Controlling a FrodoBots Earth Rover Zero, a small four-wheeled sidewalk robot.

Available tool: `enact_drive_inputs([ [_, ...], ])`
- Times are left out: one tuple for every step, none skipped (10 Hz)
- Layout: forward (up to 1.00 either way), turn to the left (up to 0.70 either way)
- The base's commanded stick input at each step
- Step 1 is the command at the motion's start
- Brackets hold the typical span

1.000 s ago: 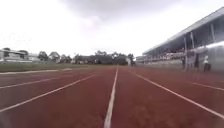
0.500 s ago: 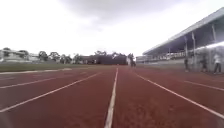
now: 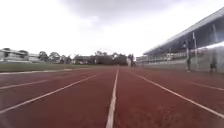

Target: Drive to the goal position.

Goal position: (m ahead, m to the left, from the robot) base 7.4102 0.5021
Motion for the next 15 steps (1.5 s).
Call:
enact_drive_inputs([
  [0.45,0.00],
  [0.45,0.00],
  [0.45,0.00],
  [0.45,0.00],
  [0.45,0.00],
  [0.45,0.00],
  [0.45,0.00],
  [0.45,0.00],
  [0.45,0.00],
  [0.45,0.00],
  [0.45,0.00],
  [0.45,0.00],
  [0.45,0.00],
  [0.45,0.00],
  [0.45,0.00],
])
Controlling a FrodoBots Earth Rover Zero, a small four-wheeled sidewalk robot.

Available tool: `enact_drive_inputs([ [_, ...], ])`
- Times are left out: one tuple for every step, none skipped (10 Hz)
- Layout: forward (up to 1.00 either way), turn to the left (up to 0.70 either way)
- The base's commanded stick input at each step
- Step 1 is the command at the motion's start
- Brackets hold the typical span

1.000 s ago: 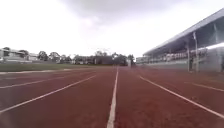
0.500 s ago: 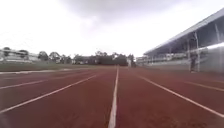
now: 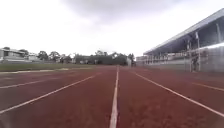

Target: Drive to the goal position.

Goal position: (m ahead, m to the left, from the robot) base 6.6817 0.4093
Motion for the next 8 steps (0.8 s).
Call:
enact_drive_inputs([
  [0.45,0.00],
  [0.45,0.00],
  [0.45,0.00],
  [0.45,0.00],
  [0.45,0.00],
  [0.45,0.00],
  [0.45,0.00],
  [0.45,0.00],
])
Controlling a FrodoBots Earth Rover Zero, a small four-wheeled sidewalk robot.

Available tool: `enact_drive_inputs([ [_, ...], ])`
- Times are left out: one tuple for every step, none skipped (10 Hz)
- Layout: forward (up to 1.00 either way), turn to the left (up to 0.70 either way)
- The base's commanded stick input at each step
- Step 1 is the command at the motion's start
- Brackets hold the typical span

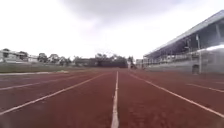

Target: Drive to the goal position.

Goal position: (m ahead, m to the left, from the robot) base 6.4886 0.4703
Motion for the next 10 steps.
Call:
enact_drive_inputs([
  [0.45,0.00],
  [0.45,0.00],
  [0.45,0.00],
  [0.45,0.00],
  [0.45,0.00],
  [0.45,0.00],
  [0.45,0.00],
  [0.45,0.00],
  [0.45,0.00],
  [0.45,0.00],
])
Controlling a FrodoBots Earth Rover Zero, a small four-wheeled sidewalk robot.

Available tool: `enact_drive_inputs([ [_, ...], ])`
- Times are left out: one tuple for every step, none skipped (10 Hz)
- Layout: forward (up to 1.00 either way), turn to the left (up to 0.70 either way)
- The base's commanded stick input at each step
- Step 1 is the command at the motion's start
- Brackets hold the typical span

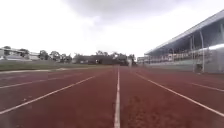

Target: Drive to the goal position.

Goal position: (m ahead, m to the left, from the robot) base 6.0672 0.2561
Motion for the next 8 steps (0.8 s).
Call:
enact_drive_inputs([
  [0.45,0.00],
  [0.45,0.00],
  [0.45,0.00],
  [0.45,0.00],
  [0.45,0.00],
  [0.45,0.00],
  [0.45,0.00],
  [0.45,0.00],
])
